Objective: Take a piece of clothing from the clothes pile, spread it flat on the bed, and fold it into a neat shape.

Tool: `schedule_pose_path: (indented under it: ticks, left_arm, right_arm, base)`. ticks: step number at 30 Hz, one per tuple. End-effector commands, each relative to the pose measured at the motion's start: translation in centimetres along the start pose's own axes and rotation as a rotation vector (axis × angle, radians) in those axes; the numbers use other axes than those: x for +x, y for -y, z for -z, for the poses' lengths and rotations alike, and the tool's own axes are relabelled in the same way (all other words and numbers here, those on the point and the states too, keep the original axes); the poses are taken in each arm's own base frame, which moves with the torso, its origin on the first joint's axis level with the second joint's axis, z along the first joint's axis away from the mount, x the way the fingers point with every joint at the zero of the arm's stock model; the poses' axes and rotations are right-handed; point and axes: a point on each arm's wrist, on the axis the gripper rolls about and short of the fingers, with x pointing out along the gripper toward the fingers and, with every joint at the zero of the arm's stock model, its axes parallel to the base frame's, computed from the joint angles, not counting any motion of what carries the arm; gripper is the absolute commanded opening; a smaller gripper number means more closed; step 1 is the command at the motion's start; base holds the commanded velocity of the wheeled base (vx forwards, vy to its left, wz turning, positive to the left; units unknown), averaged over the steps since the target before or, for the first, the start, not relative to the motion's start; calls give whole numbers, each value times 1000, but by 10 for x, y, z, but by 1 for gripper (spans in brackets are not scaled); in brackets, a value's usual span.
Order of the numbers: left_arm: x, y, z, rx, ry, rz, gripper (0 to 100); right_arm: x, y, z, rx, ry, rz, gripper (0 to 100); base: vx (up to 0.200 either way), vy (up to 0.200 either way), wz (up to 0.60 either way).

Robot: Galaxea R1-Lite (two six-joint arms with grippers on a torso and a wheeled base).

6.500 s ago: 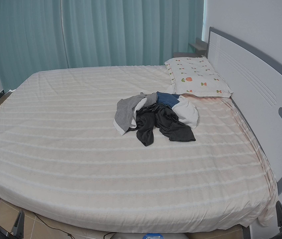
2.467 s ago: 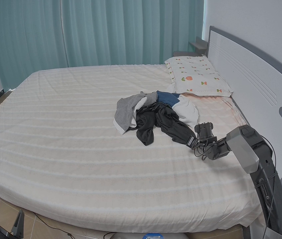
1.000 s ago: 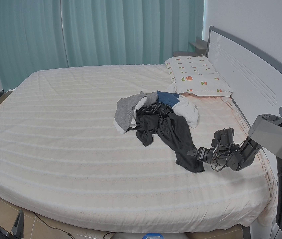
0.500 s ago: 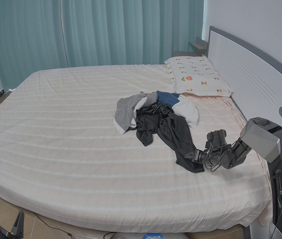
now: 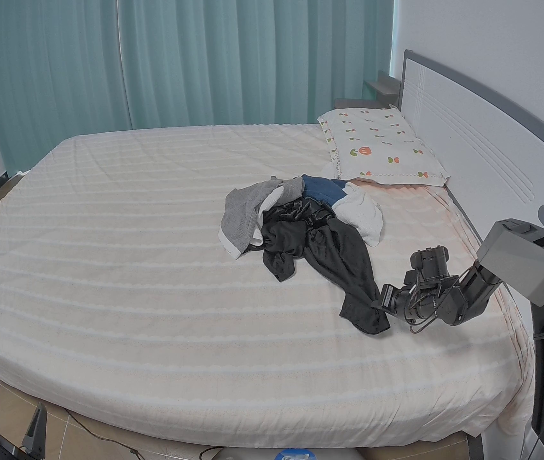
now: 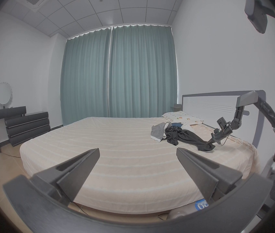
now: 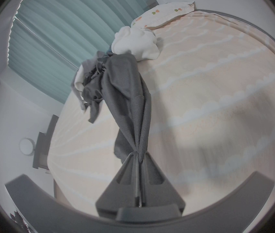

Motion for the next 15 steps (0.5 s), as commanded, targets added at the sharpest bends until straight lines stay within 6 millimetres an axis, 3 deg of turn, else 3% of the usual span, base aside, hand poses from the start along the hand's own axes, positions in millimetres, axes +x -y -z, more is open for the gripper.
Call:
schedule_pose_path:
  ticks: [1,6,7,8,11,12,14,15]
  left_arm:
    - [0,0,4,43,-3,11,100]
    - [0,1,4,38,-5,40,100]
    - [0,1,4,38,-5,40,100]
    - [0,1,4,46,-5,37,100]
    - [0,1,1,31,19,27,100]
    - [-2,0,-9,-8,72,18,100]
    - [-14,0,-53,-116,245,12,100]
    - [-12,0,-66,-125,235,20,100]
  right_arm:
    - [-59,-26,-2,32,81,-114,0]
    - [-106,-40,19,61,174,-230,0]
    - [-106,-40,19,61,174,-230,0]
    - [-126,-41,29,49,214,-269,0]
    - [-148,-43,42,31,239,-302,0]
    - [-154,-43,44,30,246,-306,0]
    - [-164,-41,51,30,245,-307,0]
    - [-167,-40,54,30,247,-306,0]
  base:
    - [0,0,0]
    - [0,0,0]
    - [0,0,0]
    - [0,0,0]
    - [0,0,0]
    - [0,0,0]
    - [0,0,0]
    - [0,0,0]
